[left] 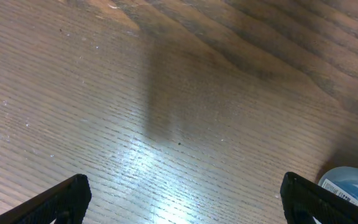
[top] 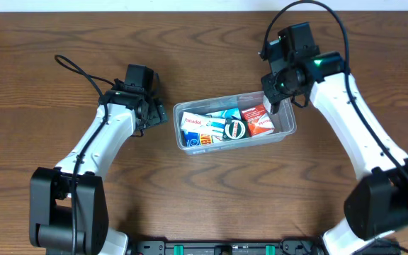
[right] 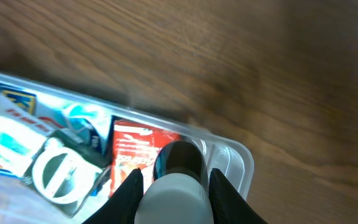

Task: Pack container
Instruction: 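Carry the bottle left and lower it into the container's right corner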

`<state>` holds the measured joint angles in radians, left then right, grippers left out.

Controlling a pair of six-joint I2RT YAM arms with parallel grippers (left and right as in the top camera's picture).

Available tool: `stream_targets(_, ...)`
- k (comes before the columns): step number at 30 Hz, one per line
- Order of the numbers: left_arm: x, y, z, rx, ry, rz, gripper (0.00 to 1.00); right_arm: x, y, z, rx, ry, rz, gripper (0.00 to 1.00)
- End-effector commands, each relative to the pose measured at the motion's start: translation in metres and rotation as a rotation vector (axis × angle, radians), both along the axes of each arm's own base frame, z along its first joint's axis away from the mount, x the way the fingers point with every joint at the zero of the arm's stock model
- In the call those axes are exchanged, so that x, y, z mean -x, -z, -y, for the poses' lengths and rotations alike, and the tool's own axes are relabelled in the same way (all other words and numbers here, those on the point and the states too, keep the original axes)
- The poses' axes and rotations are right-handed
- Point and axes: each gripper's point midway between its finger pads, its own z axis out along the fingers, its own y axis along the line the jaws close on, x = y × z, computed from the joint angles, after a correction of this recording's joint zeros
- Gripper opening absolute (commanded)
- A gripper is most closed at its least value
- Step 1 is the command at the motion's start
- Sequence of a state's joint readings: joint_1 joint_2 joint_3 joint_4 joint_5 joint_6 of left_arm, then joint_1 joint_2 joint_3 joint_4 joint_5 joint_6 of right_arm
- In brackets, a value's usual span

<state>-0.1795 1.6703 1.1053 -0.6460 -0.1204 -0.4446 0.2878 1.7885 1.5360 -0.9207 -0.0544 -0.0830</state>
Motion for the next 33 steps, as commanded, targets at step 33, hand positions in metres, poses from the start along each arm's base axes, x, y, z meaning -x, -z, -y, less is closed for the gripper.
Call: stream_targets(33, 0.0, -0.001, -0.004, -0.024, 0.003, 0.004, 0.98, 0.0, 0.051, 0.012, 0.06, 0.129, -0.034, 0.24)
